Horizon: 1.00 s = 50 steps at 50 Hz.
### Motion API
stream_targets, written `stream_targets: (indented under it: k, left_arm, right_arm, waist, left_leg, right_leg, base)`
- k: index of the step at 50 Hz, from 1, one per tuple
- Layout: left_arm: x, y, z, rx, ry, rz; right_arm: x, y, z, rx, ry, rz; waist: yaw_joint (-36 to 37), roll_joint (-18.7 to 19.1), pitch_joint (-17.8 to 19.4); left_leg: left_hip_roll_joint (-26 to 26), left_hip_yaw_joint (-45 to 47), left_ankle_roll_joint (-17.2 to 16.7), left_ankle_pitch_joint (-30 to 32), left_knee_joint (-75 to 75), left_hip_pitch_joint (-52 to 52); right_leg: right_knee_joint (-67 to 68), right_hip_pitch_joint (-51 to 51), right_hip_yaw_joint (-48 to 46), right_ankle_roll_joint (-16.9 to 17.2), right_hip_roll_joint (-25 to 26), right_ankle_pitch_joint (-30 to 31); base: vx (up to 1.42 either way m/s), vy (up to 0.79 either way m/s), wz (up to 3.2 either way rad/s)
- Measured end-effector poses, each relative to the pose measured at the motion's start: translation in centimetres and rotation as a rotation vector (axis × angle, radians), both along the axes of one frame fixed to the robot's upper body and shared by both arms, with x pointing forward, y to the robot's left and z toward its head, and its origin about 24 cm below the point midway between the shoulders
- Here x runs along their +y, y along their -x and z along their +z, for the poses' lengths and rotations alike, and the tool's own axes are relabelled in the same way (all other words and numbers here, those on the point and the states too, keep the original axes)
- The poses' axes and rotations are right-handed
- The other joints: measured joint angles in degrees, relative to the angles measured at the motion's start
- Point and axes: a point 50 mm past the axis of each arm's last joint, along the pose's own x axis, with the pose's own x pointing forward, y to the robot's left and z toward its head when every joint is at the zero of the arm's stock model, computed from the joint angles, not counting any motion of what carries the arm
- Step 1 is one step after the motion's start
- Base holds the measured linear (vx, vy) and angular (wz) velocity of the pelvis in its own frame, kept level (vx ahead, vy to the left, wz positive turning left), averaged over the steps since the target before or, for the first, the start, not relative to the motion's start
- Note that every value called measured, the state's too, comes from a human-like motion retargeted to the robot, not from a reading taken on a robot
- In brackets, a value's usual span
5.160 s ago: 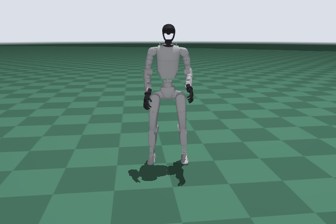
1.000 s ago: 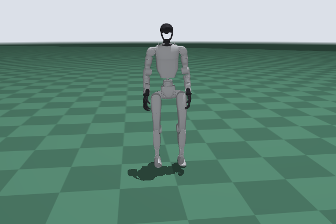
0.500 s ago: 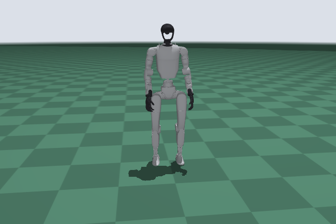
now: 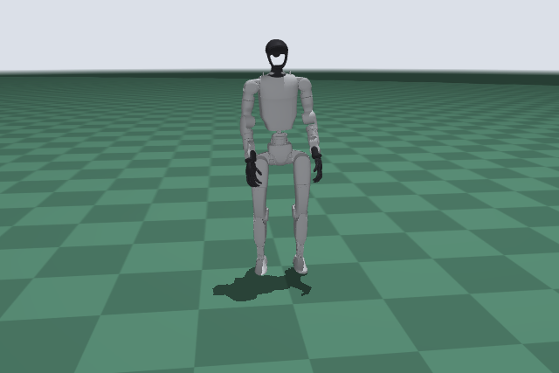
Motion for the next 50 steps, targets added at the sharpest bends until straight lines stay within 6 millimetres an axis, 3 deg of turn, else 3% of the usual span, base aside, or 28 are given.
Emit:
stream_targets:
  k: [10,15,17,20,23,30,33,37,43,47,50]
  left_arm:
    - [-0.1,-0.6,1.0,-0.137,-0.021,0.034]
    - [0.1,-2.8,3.8,-0.346,-0.035,-0.009]
    - [0.1,-4.0,5.8,-0.468,-0.033,-0.04]
    - [0.0,-5.9,9.6,-0.668,-0.033,-0.107]
    - [-0.4,-7.7,14.8,-0.91,-0.031,-0.201]
    - [-4.2,-9.8,30.3,-1.597,-0.095,-0.601]
    - [-6.7,-9.7,36.6,-1.895,-0.236,-0.809]
    - [-9.8,-9.4,43.3,-2.215,-0.535,-0.992]
    - [-12.9,-10.4,50.2,-2.41,-1.019,-1.085]
    - [-13.8,-12.5,53.2,-2.361,-1.333,-1.145]
    - [-13.5,-14.7,54.3,-2.231,-1.569,-1.21]
  right_arm:
    - [-0.3,-0.2,0.3,-0.045,0.018,-0.023]
    - [-0.9,0.7,0.0,-0.013,0.037,-0.04]
    - [-1.1,1.2,-0.2,0.0,0.046,-0.05]
    - [-1.4,1.8,-0.4,0.02,0.05,-0.071]
    - [-1.8,2.3,-0.4,0.024,0.044,-0.106]
    - [-2.4,3.5,-0.3,0.038,0.004,-0.146]
    - [-2.5,4.2,-0.5,0.085,-0.009,-0.106]
    - [-2.7,4.5,-0.7,0.142,-0.011,-0.033]
    - [-3.9,2.9,0.0,0.106,0.02,-0.002]
    - [-4.9,1.0,1.1,0.011,0.057,-0.034]
    - [-5.7,-0.1,1.9,-0.065,0.094,-0.061]
  waist:
    - [-1.3,-0.5,0.6]
    - [-0.5,-0.8,0.7]
    - [-0.7,-0.7,0.8]
    - [-0.5,-0.6,0.8]
    - [-0.7,-0.4,0.6]
    - [-1.5,0.3,-0.1]
    - [-2.1,0.5,-0.8]
    - [-3.7,0.8,-1.6]
    - [-7.8,2.4,-2.3]
    - [-10.8,3.8,-2.5]
    - [-13.1,5.0,-2.9]
  left_leg:
    - [0.2,0.9,0.0,-0.3,0.3,-0.2]
    - [0.3,2.0,-0.2,-0.6,0.5,-0.2]
    - [0.3,1.9,-0.5,-0.6,0.5,-0.1]
    - [0.4,2.5,-0.5,-0.7,0.6,-0.1]
    - [0.5,2.7,-0.6,-0.8,0.6,-0.2]
    - [0.7,2.3,-0.8,-1.0,0.7,-0.2]
    - [0.7,2.1,-0.9,-1.1,0.7,-0.2]
    - [0.9,2.3,-1.1,-1.2,0.8,-0.2]
    - [1.4,4.3,-1.0,-1.3,0.7,-0.1]
    - [1.7,6.5,-0.7,-1.4,0.9,-0.4]
    - [2.0,8.4,-0.4,-1.4,1.2,-0.9]
  right_leg:
    - [0.8,-0.8,0.9,1.0,0.0,-0.2]
    - [0.0,-0.4,-1.5,0.6,-1.0,1.9]
    - [-2.7,0.8,2.2,1.1,0.5,0.8]
    - [-2.9,0.6,2.8,1.0,0.6,1.0]
    - [-2.8,0.4,3.0,0.8,0.7,1.1]
    - [-2.4,0.3,2.9,0.5,0.8,1.1]
    - [-2.2,0.3,2.8,0.4,0.9,1.1]
    - [-2.0,0.1,2.9,0.3,1.0,1.2]
    - [-2.0,-0.6,4.6,0.2,1.5,1.7]
    - [-1.9,-1.8,6.7,0.4,1.8,2.3]
    - [-2.0,-2.9,8.4,0.6,2.1,2.8]
  base:
    - [0.0,0.0,0.0]
    - [0.0,-0.01,-0.15]
    - [0.0,0.0,0.0]
    - [0.0,0.0,-0.06]
    - [0.0,0.0,0.0]
    - [0.0,0.0,0.0]
    - [0.0,0.0,0.0]
    - [0.0,0.0,0.0]
    - [0.01,0.02,-0.27]
    - [0.02,0.03,-0.51]
    - [0.02,0.03,-0.57]
